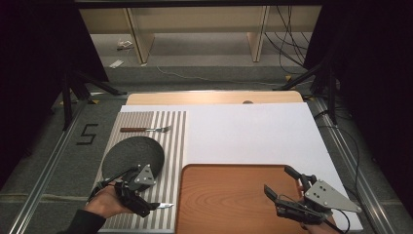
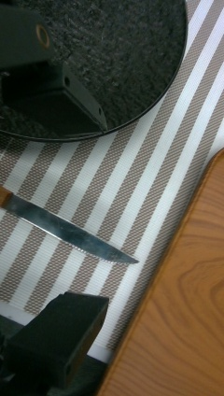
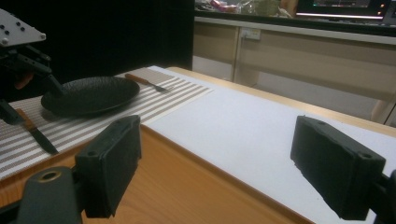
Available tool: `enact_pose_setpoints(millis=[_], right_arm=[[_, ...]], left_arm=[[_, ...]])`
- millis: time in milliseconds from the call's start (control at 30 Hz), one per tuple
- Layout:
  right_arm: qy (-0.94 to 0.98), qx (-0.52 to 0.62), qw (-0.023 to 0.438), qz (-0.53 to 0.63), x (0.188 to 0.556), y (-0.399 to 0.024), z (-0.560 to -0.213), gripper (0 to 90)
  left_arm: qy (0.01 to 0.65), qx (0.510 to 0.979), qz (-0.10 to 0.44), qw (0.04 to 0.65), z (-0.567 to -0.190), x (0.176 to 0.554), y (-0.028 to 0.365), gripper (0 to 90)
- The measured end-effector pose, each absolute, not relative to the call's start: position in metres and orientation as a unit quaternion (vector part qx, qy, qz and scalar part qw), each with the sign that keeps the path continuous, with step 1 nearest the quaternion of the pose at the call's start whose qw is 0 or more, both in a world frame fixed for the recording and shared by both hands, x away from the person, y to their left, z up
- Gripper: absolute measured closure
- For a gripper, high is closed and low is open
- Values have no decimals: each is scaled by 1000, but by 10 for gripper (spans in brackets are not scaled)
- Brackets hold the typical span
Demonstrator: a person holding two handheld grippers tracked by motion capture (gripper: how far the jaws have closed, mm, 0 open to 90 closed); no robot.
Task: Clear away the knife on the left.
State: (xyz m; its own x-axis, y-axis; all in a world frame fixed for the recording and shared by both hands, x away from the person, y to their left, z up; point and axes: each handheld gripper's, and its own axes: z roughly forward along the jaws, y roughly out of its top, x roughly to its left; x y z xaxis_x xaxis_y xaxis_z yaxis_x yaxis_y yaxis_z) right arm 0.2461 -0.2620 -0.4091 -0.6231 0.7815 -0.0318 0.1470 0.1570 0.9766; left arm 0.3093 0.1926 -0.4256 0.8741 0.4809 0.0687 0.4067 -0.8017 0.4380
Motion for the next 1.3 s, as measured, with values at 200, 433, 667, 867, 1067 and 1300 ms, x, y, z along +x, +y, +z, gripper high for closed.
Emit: enact_pose_setpoints(millis=[200,433,667,867,1067,1300], right_arm=[[706,329,283,560,246,-262,-409,173],[706,328,284,559,246,-262,-409,173],[707,328,283,559,246,-262,-409,173],[706,328,283,559,246,-262,-409,173],[707,329,283,559,246,-262,-409,173],[707,328,283,559,246,-262,-409,173]], left_arm=[[232,953,74,179,-431,309,199,160],[233,958,56,156,-433,307,204,178],[236,962,52,127,-439,308,209,191],[249,962,37,106,-448,309,216,203],[254,962,36,94,-452,310,219,253],[257,964,36,66,-457,313,221,407]])
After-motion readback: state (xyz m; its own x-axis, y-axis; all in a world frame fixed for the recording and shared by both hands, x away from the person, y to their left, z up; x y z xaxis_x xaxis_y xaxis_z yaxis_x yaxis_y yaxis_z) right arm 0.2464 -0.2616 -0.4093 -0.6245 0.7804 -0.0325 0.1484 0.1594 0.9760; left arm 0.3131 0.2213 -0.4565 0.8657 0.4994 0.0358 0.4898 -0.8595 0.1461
